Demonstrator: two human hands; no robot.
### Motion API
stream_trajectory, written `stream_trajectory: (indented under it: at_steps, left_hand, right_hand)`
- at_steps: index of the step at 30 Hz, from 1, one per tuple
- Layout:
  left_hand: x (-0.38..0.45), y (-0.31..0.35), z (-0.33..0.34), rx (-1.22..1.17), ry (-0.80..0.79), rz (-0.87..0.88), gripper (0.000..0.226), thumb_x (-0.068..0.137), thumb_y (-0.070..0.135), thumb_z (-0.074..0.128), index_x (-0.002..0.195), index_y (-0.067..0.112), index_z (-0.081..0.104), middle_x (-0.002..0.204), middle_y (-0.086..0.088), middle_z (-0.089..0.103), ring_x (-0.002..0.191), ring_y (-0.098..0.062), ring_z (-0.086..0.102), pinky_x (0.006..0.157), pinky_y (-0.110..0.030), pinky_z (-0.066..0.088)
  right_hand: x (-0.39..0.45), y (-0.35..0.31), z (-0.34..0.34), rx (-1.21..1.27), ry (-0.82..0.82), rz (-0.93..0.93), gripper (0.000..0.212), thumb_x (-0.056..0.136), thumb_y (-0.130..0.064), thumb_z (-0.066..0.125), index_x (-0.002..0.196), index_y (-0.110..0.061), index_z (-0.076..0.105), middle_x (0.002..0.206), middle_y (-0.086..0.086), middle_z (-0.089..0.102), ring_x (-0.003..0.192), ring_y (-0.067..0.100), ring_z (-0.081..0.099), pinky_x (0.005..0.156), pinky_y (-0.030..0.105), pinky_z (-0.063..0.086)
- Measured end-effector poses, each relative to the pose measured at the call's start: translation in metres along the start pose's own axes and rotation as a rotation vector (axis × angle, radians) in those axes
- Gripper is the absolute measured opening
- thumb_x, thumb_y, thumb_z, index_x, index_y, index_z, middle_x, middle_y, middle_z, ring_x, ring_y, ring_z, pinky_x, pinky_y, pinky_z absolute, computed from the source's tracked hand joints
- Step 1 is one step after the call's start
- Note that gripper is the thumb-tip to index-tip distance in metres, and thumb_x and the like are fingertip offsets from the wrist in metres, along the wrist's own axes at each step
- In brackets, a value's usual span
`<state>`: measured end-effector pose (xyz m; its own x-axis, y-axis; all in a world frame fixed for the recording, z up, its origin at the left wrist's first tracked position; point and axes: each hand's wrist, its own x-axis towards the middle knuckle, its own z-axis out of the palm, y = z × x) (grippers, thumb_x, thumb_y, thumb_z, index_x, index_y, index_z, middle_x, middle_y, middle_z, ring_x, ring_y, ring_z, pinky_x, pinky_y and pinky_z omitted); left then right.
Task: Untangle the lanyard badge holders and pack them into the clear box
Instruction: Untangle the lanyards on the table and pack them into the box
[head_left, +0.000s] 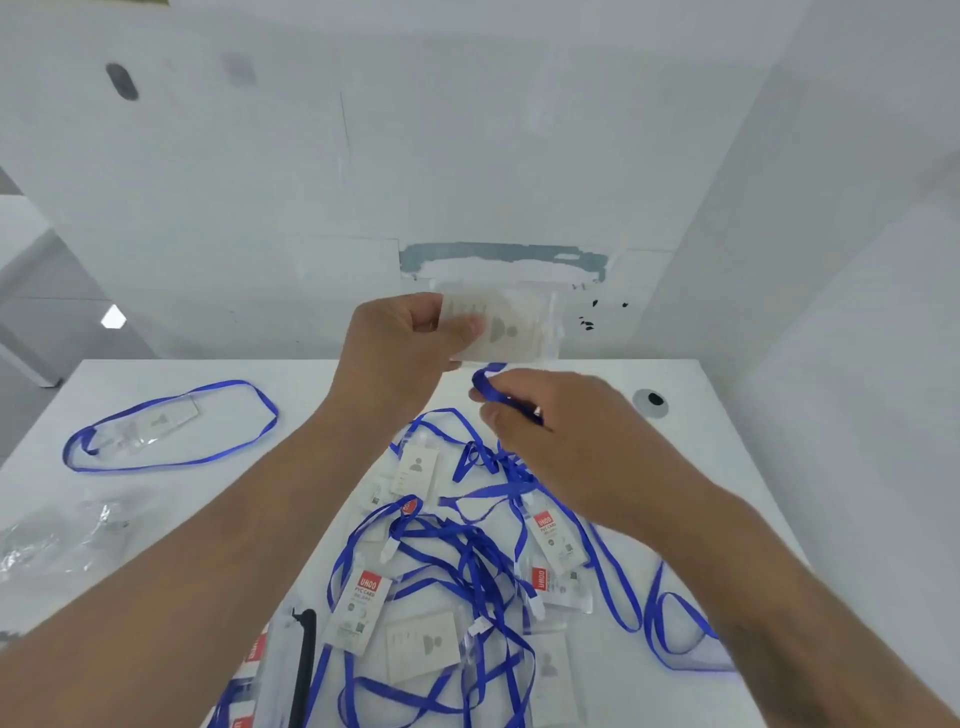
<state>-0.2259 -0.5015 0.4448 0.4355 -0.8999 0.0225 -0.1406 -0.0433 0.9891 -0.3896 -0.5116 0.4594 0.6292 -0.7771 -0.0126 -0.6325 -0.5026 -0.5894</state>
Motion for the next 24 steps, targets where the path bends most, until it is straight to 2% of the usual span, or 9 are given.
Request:
stream_trajectory:
  at_steps: [3,6,9,11,13,15,18,21,24]
  left_hand:
    - [-0.005,-0.013,-0.003,0.137,-0.05,0.001,0.011,0.086,0.018,0.072,0.076,0.02,0.077,0.071,-0.002,0.075,0.069,-0.016,0.07,0.068,-0.023,0.06]
    - [-0.014,-0.021,-0.007,0.098,-0.194,-0.1,0.006,0.085,0.017,0.073,0.088,0.018,0.079,0.083,-0.003,0.078,0.082,-0.024,0.074,0.071,-0.027,0.061]
    - [-0.027,-0.023,-0.013,-0.061,-0.397,-0.221,0.022,0.082,0.019,0.072,0.102,0.014,0.076,0.099,-0.003,0.078,0.091,-0.02,0.074,0.074,-0.027,0.06]
    - [-0.032,-0.024,-0.016,-0.208,-0.461,-0.283,0.026,0.076,0.02,0.072,0.101,0.015,0.077,0.104,-0.003,0.077,0.09,-0.017,0.073,0.071,-0.025,0.06]
    - [-0.035,-0.024,-0.017,-0.344,-0.447,-0.331,0.021,0.073,0.019,0.072,0.092,0.016,0.08,0.099,-0.004,0.077,0.082,-0.015,0.071,0.066,-0.023,0.059]
    - [-0.036,-0.026,-0.015,-0.443,-0.393,-0.37,0.014,0.072,0.017,0.071,0.082,0.016,0.081,0.089,-0.002,0.077,0.072,-0.012,0.07,0.061,-0.02,0.058]
    - [-0.033,-0.037,-0.013,-0.501,-0.274,-0.419,0.016,0.073,0.017,0.073,0.087,0.014,0.08,0.094,-0.005,0.077,0.074,-0.015,0.07,0.061,-0.021,0.058]
    - [-0.032,-0.056,-0.01,-0.334,-0.133,-0.4,0.012,0.082,0.015,0.073,0.093,0.016,0.078,0.098,-0.005,0.077,0.085,-0.02,0.07,0.067,-0.023,0.06]
    - [-0.039,-0.069,-0.004,-0.104,-0.045,-0.329,0.01,0.087,0.014,0.071,0.084,0.021,0.077,0.085,-0.003,0.078,0.079,-0.016,0.073,0.066,-0.021,0.06]
  right_hand:
    - [0.001,-0.009,-0.033,-0.053,0.033,-0.052,0.023,0.092,-0.042,0.054,0.085,-0.026,0.068,0.058,-0.011,0.055,0.05,0.007,0.046,0.053,0.02,0.038]
    - [0.018,-0.007,-0.061,-0.021,0.072,-0.08,0.011,0.086,-0.037,0.066,0.08,-0.032,0.073,0.058,-0.026,0.059,0.053,-0.004,0.052,0.05,0.007,0.036]
    - [0.034,0.011,-0.066,0.157,0.055,-0.045,0.002,0.082,-0.028,0.074,0.081,-0.027,0.075,0.061,-0.021,0.066,0.054,-0.005,0.057,0.053,0.003,0.039]
    - [0.039,0.03,-0.054,0.338,0.024,0.031,0.002,0.082,-0.025,0.075,0.08,-0.027,0.076,0.068,-0.012,0.071,0.06,0.0,0.059,0.058,0.007,0.043]
    - [0.039,0.045,-0.033,0.508,0.016,0.125,0.011,0.084,-0.019,0.072,0.077,-0.026,0.076,0.07,-0.002,0.069,0.067,0.012,0.055,0.062,0.019,0.043]
    - [0.031,0.055,-0.006,0.628,0.049,0.26,0.025,0.086,-0.004,0.059,0.071,-0.018,0.073,0.061,0.009,0.065,0.059,0.015,0.053,0.058,0.021,0.043]
    - [0.002,0.052,0.039,0.526,0.016,0.335,0.041,0.093,-0.008,0.05,0.057,-0.023,0.06,0.047,-0.007,0.046,0.043,0.008,0.034,0.044,0.016,0.029]
    - [-0.028,0.042,0.069,0.386,-0.062,0.222,0.033,0.101,-0.034,0.041,0.081,-0.032,0.067,0.075,-0.007,0.063,0.052,0.004,0.045,0.052,0.018,0.038]
    - [-0.048,0.03,0.069,-0.003,-0.135,0.076,0.035,0.103,-0.04,0.03,0.117,-0.024,0.058,0.093,-0.01,0.053,0.084,0.01,0.053,0.082,0.03,0.047]
